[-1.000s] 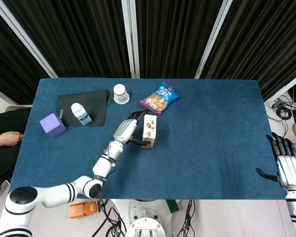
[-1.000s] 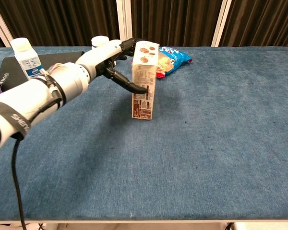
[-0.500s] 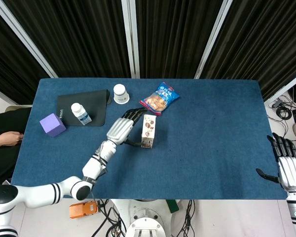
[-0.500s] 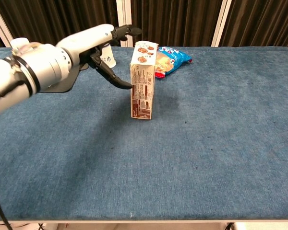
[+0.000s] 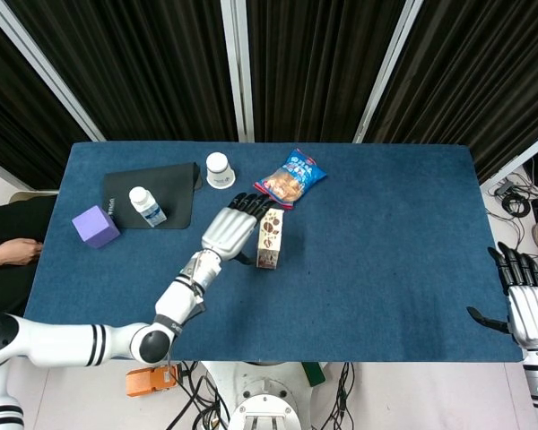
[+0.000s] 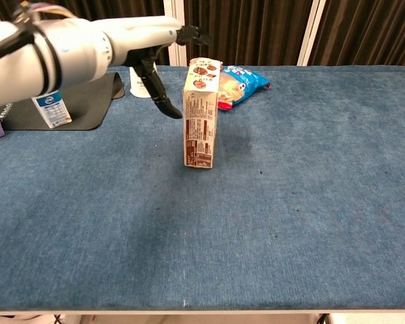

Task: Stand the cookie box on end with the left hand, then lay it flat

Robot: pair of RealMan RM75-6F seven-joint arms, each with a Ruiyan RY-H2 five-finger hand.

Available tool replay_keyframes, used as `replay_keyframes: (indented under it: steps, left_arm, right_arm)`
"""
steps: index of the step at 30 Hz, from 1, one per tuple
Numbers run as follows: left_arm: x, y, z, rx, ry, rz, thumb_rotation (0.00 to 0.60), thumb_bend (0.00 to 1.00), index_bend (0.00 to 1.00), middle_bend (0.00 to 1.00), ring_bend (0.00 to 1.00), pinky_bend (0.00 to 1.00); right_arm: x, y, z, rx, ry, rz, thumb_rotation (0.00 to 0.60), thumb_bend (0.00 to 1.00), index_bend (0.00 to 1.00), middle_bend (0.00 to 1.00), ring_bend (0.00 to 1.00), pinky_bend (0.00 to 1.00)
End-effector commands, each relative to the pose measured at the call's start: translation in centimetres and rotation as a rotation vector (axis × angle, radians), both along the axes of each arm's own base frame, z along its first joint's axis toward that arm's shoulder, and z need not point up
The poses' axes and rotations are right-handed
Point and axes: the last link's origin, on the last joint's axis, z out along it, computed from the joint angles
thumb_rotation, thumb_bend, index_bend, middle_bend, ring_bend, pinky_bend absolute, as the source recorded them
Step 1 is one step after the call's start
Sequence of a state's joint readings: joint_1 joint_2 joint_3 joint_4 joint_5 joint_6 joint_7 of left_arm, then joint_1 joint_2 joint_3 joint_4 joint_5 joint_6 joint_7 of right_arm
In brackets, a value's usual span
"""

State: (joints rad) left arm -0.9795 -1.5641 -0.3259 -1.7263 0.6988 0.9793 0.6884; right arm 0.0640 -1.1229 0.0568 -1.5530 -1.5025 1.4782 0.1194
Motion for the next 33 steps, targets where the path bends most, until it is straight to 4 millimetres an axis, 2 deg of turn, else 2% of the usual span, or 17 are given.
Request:
replay_keyframes:
  steps: [1,8,14,21,24,29,33]
  left_arm:
    - [2.5,0.2,0.0,-0.014,0.061,0.019,0.600,0.00,0.00,0.00,0.00,0.00]
    - [4.0,0.5,-0.4,-0.010,0.130,0.047,0.600,0.00,0.00,0.00,0.00,0.00]
    - [4.5,0.8,-0.7,-0.007,0.171,0.062,0.600,0.00,0.00,0.00,0.00,0.01]
    - [4.3,1.4,-1.7,-0.026,0.181,0.099,0.600,0.00,0.10,0.09,0.08,0.10]
    - [4.2,1.6,-2.0,-0.026,0.171,0.108,0.600,0.00,0.17,0.16,0.15,0.15]
    - [4.0,1.8,-2.1,-0.045,0.114,0.129,0.600,0.03,0.35,0.40,0.32,0.25]
    - [3.9,2.0,-1.2,-0.070,0.006,0.158,0.600,0.03,0.39,0.45,0.37,0.25]
  right_arm:
    - [-0.1,0.0,0.0,0.001,-0.001,-0.001,0.600,0.23,0.00,0.00,0.00,0.00]
    - [-0.2,-0.2,-0.2,0.008,-0.002,-0.007,0.600,0.23,0.00,0.00,0.00,0.00]
    - [-0.4,-0.2,-0.2,0.006,-0.003,-0.011,0.600,0.23,0.00,0.00,0.00,0.00]
    - [-0.6,-0.1,-0.2,0.007,-0.004,-0.021,0.600,0.23,0.00,0.00,0.00,0.00]
    - [-0.7,-0.1,-0.1,0.006,-0.003,-0.024,0.600,0.23,0.00,0.00,0.00,0.00]
    - [-0.6,-0.1,-0.1,0.006,-0.003,-0.024,0.600,0.23,0.00,0.00,0.00,0.00]
    - [-0.6,-0.1,-0.1,0.004,-0.004,-0.024,0.600,0.23,0.00,0.00,0.00,0.00]
